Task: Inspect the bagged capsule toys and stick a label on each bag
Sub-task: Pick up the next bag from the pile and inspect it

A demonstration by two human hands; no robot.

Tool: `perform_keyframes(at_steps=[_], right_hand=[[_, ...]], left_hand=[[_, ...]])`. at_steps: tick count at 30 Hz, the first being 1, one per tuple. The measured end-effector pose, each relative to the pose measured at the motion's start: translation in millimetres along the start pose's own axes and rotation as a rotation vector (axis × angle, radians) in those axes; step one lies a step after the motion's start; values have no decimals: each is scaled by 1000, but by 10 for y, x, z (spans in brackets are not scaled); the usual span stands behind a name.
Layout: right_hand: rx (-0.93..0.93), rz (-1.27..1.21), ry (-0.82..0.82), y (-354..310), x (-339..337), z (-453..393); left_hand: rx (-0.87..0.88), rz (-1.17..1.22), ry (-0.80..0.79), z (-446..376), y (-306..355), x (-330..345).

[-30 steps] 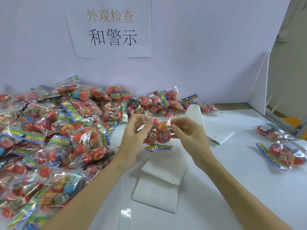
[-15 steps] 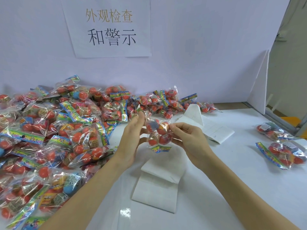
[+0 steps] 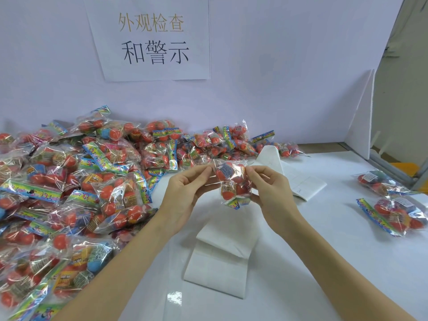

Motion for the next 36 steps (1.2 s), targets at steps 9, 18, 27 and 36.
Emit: perform_keyframes(at_steps=[9, 18, 27, 36], right_hand=[[-48, -11, -96, -71, 88, 43], [-67, 59, -139, -73, 144, 80], [-30, 100, -218, -18, 179, 67], [3, 243, -215, 61, 192, 98]], left_hand=[[-48, 47, 61, -35, -53, -94], [22, -46, 140, -5, 15, -125], [113, -331, 210, 0, 61, -170], [263, -557, 172, 31, 52, -63]])
Point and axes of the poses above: each hand's wrist, its own z-axis away from the middle knuckle, its own x-axis out of the palm, y = z × x, the point moved 7 cm from there along -z, towards the middle knuckle, and after that the axes turned 7 degrees about -x, right-handed, at the moved point
